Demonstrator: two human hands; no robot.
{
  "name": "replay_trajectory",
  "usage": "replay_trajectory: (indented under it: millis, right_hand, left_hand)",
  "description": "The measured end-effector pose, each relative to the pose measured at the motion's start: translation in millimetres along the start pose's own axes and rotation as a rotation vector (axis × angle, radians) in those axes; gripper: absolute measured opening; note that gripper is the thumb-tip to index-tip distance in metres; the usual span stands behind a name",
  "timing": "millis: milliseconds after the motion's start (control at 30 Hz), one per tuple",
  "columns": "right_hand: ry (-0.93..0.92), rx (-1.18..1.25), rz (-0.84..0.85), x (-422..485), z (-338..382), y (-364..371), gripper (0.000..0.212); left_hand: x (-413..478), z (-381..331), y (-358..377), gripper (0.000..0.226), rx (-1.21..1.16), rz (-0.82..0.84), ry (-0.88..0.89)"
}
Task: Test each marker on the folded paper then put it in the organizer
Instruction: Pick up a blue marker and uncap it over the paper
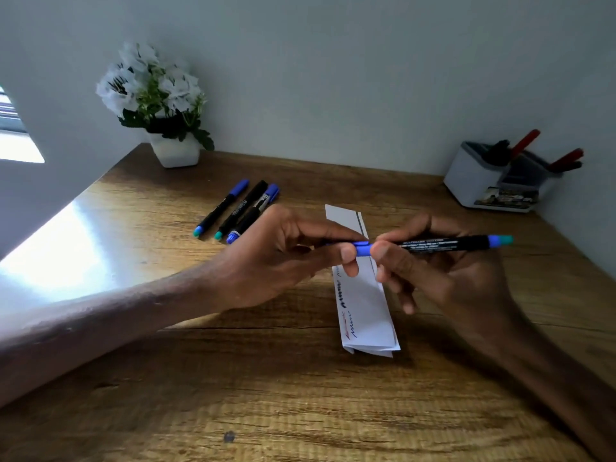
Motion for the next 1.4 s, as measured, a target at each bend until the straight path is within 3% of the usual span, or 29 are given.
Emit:
replay_trajectory:
  millis: [233, 500, 600, 733, 867, 1000, 1167, 1300, 1400]
  right_hand:
    - [-0.011, -0.033, -0.023, 3, -5, -7, 0.024]
    - [0.013, -0.057, -0.022, 10, -6, -12, 0.024]
    - [-0.022, -0.116, -0.124, 13, 3, -26, 0.030]
    - [-0.052, -0.164, -0.321, 12, 7, -65, 0.021]
    - [-0.244, -0.600, -0.201, 9, 21, -52, 0.027]
    - [-0.313, -0.670, -0.169, 10, 22, -47, 0.030]
    - [-0.257, -0.743, -0.017, 15, 4, -38, 0.036]
    - [-0.216, -0.695, -0.140, 18, 2, -55, 0.026]
    - [-0.172, -0.663, -0.213, 25, -2, -78, 0.021]
  left_hand:
    - [2, 13, 6, 0.023, -0.213, 0.015, -0.085]
    - [5, 17, 6, 0.024, -0.244, -0.047, -0.121]
    - [5, 18, -3, 0.022, -0.155, -0.130, -0.117]
    - [5, 15, -20, 0.018, 0.051, -0.298, -0.067]
    - [14, 6, -20, 0.009, 0.168, -0.394, -0.012]
    - [24, 0, -9, 0.015, 0.110, -0.423, 0.003]
    - [28, -3, -2, 0.024, 0.016, -0.419, 0.019]
    - [21, 7, -9, 0.032, 0.086, -0.462, -0.008]
    - [14, 15, -23, 0.025, 0.172, -0.552, -0.051]
Point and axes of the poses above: each hand's wrist, its own x-axis towards the middle knuckle, its own y-axis out of the palm, z = x × y, the point moved 10 cm from there along x, towards the middle knuckle, and after that the axes turned 4 degrees about -z, right-handed, at the moved point
